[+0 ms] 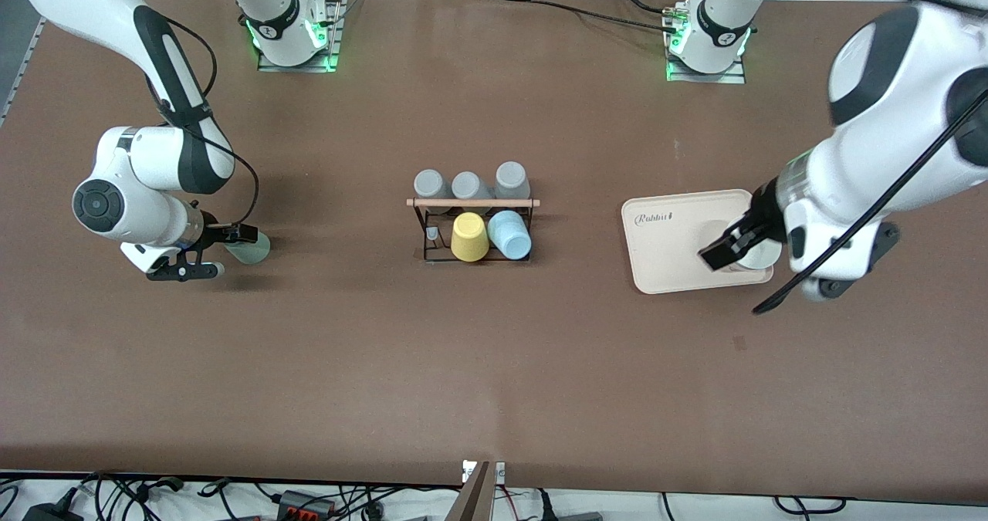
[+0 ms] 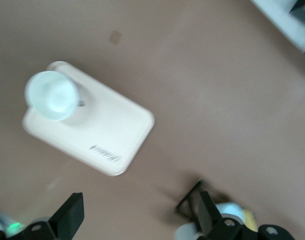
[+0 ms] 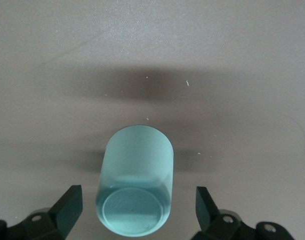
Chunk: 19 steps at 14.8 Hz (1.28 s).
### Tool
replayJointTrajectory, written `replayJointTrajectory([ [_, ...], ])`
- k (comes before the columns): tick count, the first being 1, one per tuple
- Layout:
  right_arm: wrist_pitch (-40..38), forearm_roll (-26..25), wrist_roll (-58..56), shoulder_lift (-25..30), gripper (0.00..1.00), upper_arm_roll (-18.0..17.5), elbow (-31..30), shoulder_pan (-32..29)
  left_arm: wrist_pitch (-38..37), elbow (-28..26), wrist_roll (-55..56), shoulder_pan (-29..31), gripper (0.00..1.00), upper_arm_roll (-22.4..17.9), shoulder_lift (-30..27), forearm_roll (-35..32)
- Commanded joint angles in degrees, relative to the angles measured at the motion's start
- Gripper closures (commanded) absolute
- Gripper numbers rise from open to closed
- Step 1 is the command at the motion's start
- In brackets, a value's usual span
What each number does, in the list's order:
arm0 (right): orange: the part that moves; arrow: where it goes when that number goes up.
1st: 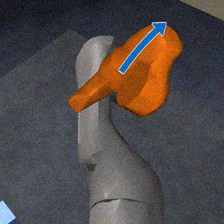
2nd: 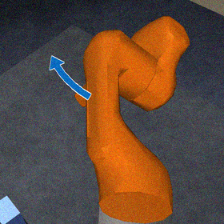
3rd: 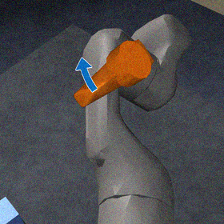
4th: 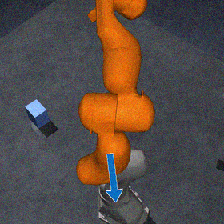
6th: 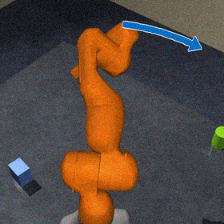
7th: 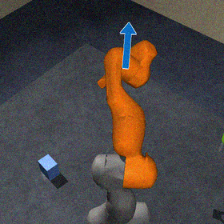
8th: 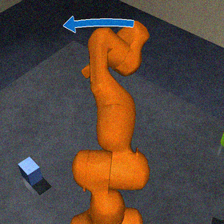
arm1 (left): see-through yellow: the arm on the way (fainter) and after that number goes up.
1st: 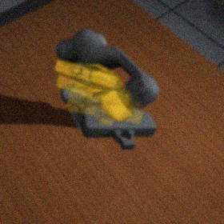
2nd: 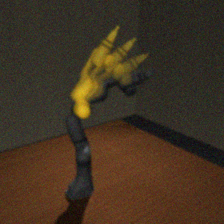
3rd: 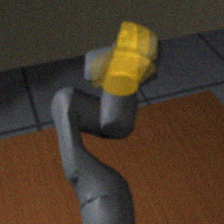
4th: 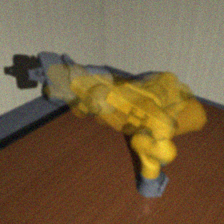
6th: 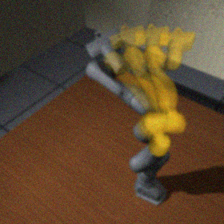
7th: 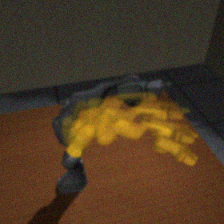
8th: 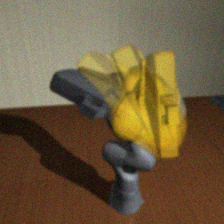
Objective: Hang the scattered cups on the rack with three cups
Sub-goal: 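Raise the left gripper away while the right gripper grasps the green cup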
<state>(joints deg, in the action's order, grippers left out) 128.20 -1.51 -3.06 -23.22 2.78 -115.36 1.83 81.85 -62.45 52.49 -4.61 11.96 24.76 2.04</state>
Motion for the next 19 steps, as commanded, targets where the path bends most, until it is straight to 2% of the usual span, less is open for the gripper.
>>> replayJointTrajectory([
  [1,0.7,0.9,-0.3,-0.4,0.00,-0.2,0.0,0.0,-5.8,-1.7,-9.7,2.5,0.00,0.0,-3.0,-1.2],
  [2,0.7,0.9,-0.3,-0.7,0.00,-0.1,0.0,0.0,-5.9,-1.9,-11.8,4.4,0.00,0.5,-3.2,-1.1],
  [4,0.8,0.9,-0.3,-0.9,0.00,-0.2,0.0,0.1,-6.6,-2.1,-14.3,4.8,0.00,0.8,-3.3,-1.2],
  [7,0.7,0.9,-0.4,-1.1,0.00,-0.2,0.1,0.0,-10.8,-5.1,-17.3,4.3,0.00,1.0,-6.3,-0.6],
  [8,0.7,0.9,-0.4,-1.1,0.05,-0.2,0.1,0.0,-11.4,-7.0,-17.5,4.5,0.00,1.0,-7.8,-0.8],
  [10,0.7,0.9,-0.4,-1.2,0.26,-0.6,0.2,0.0,-8.5,-12.1,-19.5,5.2,0.00,0.9,-11.1,-0.5],
  [11,0.7,0.9,-0.4,-1.2,0.37,-0.6,0.2,0.0,-7.2,-12.9,-20.5,5.0,0.00,0.9,-11.6,-0.7],
  [14,0.3,0.9,-0.2,-1.0,0.60,-0.6,1.4,0.1,-6.8,-14.2,-24.1,4.6,0.00,1.0,-12.2,-0.8],
  [16,-0.9,0.9,-0.4,-0.4,0.68,-1.0,2.9,0.1,-6.3,-16.3,-27.9,4.5,0.00,1.0,-13.6,-0.8],
  [19,-12.0,1.3,-0.1,-0.3,0.70,-2.8,11.8,0.1,-2.3,-22.6,-28.0,4.7,0.00,2.4,-17.6,-1.2],
])
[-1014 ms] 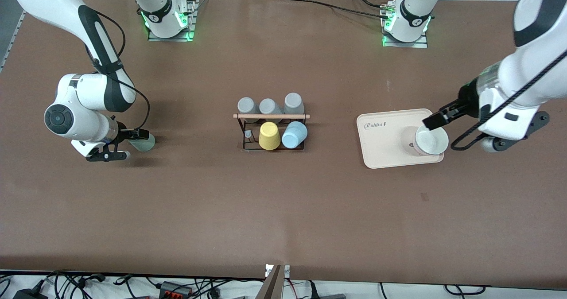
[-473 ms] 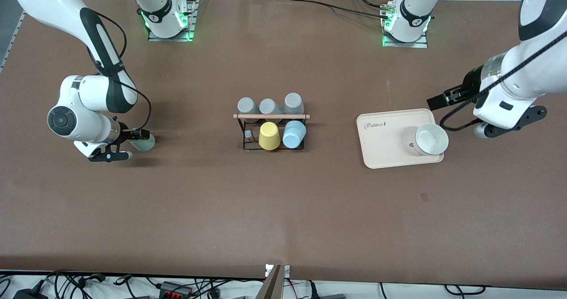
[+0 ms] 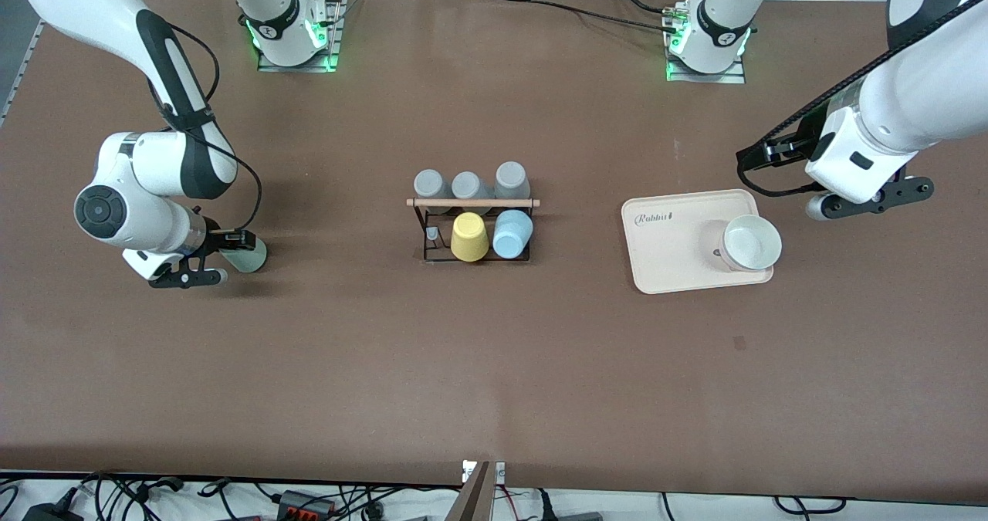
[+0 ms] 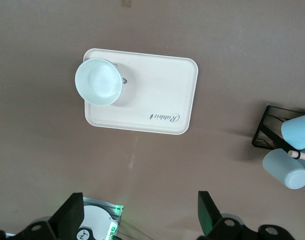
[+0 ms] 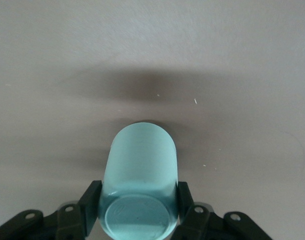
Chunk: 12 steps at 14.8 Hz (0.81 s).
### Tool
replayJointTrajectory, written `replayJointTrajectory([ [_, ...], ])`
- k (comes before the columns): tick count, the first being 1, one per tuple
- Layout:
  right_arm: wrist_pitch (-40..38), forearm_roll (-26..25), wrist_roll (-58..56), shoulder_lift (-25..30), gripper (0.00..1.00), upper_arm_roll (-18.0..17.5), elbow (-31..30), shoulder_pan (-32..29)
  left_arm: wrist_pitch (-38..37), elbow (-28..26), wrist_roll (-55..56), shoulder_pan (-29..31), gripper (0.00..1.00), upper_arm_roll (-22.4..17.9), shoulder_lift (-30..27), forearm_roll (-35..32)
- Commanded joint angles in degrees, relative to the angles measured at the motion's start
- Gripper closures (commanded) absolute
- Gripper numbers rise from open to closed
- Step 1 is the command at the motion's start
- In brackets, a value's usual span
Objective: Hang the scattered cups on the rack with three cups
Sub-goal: 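Carry the pale green cup with the right gripper to the rack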
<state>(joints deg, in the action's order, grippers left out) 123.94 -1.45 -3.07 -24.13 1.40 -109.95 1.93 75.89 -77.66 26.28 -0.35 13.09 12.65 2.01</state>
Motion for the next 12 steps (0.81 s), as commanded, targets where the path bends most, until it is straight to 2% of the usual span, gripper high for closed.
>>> replayJointTrajectory([
  [1,-11.6,2.6,0.0,0.5,0.70,-1.6,9.9,0.1,4.6,-9.3,-1.8,0.5,0.00,1.3,-6.8,-1.1],
  [3,-18.2,5.6,0.2,0.5,0.70,-1.6,16.0,1.5,4.6,-9.5,-1.8,0.5,0.00,1.4,-7.1,-1.2],
  [5,-22.6,5.8,1.5,0.1,0.70,-1.6,21.2,4.2,4.8,-9.3,-5.2,1.2,0.00,0.5,-6.9,-1.4],
  [7,-24.9,5.6,7.4,0.1,0.70,-1.6,24.0,8.2,4.6,-9.3,-11.4,4.5,0.00,0.5,-7.0,-1.3],
  [12,-27.2,5.7,25.8,-0.4,0.70,-1.6,28.5,18.9,4.8,-9.3,-11.3,4.7,0.00,1.1,-7.1,-1.2],
])
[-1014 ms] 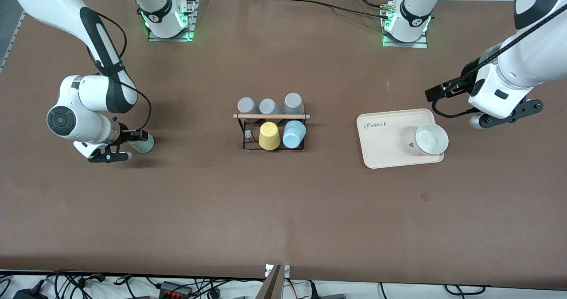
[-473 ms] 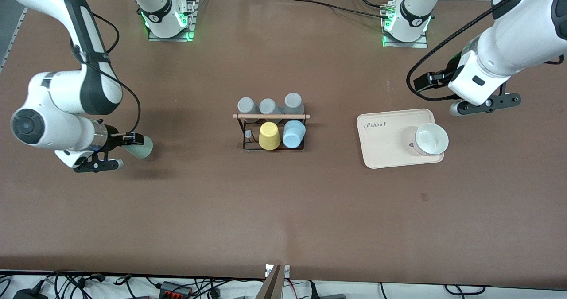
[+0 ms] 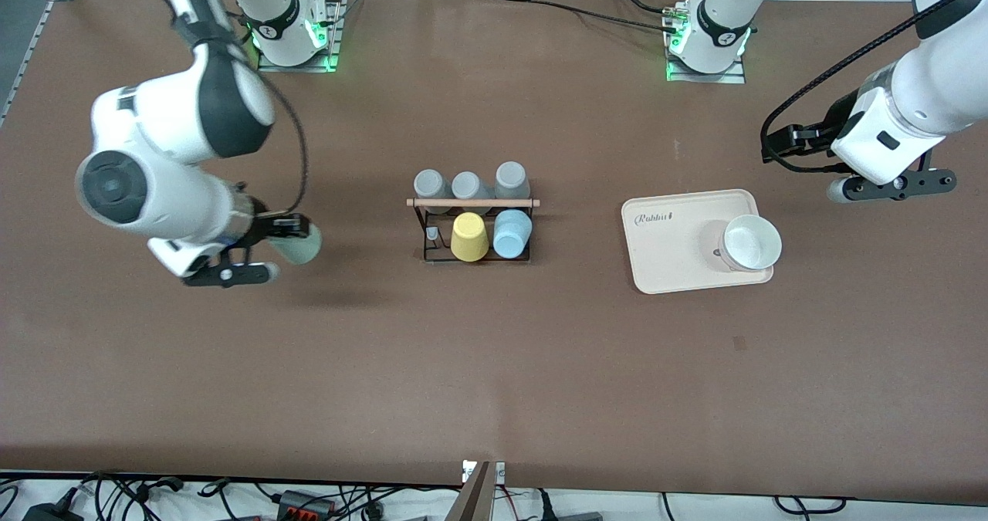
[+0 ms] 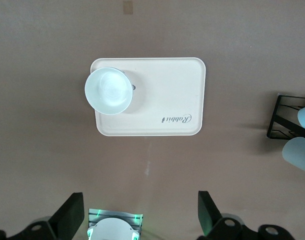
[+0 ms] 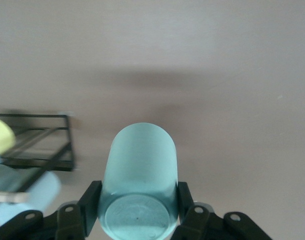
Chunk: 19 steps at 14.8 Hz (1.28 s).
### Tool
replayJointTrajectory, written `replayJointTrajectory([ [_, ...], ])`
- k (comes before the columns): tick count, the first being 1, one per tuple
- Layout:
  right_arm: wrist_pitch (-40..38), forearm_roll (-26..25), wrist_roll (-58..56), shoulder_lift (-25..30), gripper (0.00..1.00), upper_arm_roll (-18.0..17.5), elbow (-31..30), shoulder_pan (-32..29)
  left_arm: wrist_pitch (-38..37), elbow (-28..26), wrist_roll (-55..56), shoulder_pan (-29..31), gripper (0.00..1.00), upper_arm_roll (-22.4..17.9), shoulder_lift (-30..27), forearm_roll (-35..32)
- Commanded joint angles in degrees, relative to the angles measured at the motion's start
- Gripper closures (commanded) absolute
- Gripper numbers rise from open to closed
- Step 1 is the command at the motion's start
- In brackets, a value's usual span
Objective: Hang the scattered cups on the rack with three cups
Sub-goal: 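Carry the pale green cup with the right gripper to the rack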
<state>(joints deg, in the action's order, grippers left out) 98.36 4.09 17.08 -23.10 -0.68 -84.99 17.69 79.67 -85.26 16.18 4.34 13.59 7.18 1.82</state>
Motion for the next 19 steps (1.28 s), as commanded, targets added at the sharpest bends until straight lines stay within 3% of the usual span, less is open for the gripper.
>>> replayJointTrajectory([
  [1,-1.7,0.2,8.5,-2.0,0.70,0.5,4.7,4.9,0.9,-1.6,-1.2,0.0,0.00,0.6,-1.6,-0.9],
  [5,-0.7,2.3,22.8,-4.3,0.70,0.4,7.1,10.2,0.5,-1.6,-1.9,0.5,0.00,-0.1,-1.6,-0.9],
  [11,3.2,5.1,34.0,-7.0,0.69,0.4,7.3,13.3,2.2,-1.4,-2.3,3.0,0.00,-0.1,-1.3,-0.2],
  [19,5.8,6.5,34.7,-9.2,0.69,0.4,7.5,13.8,2.4,-1.5,-3.5,3.0,0.00,0.6,-1.3,-0.3],
])
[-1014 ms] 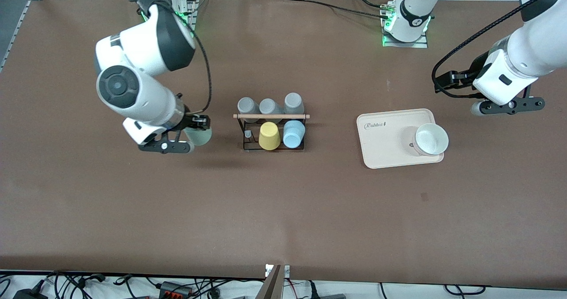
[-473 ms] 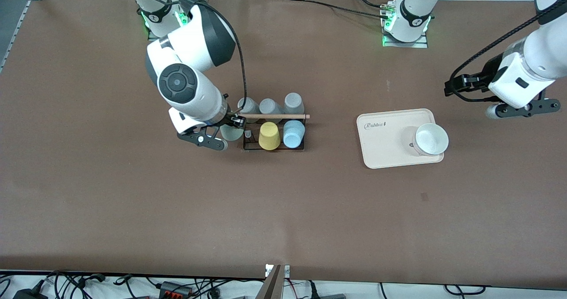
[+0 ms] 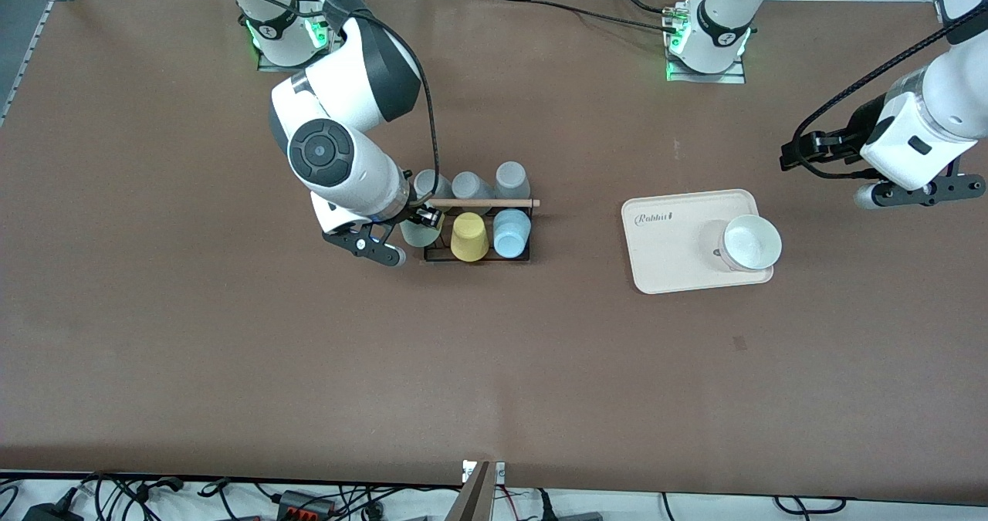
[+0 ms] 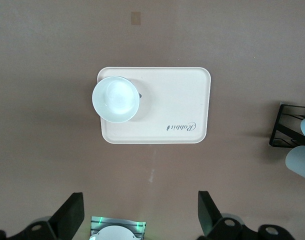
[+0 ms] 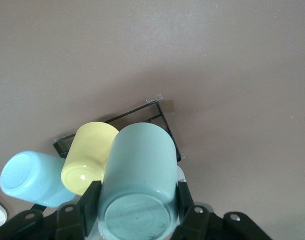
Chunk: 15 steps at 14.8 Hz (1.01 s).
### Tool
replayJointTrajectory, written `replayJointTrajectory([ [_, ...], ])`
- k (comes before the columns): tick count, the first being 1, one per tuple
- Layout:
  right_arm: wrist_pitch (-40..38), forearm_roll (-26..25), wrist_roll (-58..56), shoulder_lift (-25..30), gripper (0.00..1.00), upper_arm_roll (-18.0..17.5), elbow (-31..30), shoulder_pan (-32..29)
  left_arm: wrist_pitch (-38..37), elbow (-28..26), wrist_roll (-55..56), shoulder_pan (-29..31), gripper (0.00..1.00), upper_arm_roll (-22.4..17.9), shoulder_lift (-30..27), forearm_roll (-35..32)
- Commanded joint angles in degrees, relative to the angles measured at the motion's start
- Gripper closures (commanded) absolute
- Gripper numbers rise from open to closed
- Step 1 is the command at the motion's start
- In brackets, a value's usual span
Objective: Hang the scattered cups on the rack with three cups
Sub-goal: 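Carry the pale green cup with the right gripper to the rack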
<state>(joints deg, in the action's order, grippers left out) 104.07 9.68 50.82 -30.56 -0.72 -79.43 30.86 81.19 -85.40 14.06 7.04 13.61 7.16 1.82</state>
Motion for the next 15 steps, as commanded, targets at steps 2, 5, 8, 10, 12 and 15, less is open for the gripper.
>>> replayJointTrajectory([
  [2,1.2,1.0,0.7,-2.3,0.69,0.5,2.3,0.6,0.8,-1.3,-1.3,-0.2,0.00,0.6,-1.3,-0.2],
  [5,2.4,0.9,-0.3,-3.2,0.69,0.5,2.3,0.6,0.7,-1.3,-1.3,0.3,0.00,0.7,-1.3,-0.1],
  [8,2.3,1.0,-3.3,-3.5,0.70,0.5,2.3,0.6,0.6,-1.3,-1.3,0.3,0.00,0.7,-1.3,-0.1],
  [10,2.4,1.0,-6.1,-3.6,0.70,0.5,2.3,0.7,0.5,-1.3,-1.3,0.3,0.00,0.7,-1.4,-0.1],
  [12,2.3,1.0,-9.9,-4.0,0.70,0.5,2.3,0.6,0.5,-1.3,-1.3,0.3,0.00,0.7,-1.4,-0.1],
  [15,2.3,1.0,-12.8,-4.9,0.70,0.5,2.2,0.7,0.5,-1.3,-1.3,0.3,0.00,0.7,-1.3,-0.1],
])
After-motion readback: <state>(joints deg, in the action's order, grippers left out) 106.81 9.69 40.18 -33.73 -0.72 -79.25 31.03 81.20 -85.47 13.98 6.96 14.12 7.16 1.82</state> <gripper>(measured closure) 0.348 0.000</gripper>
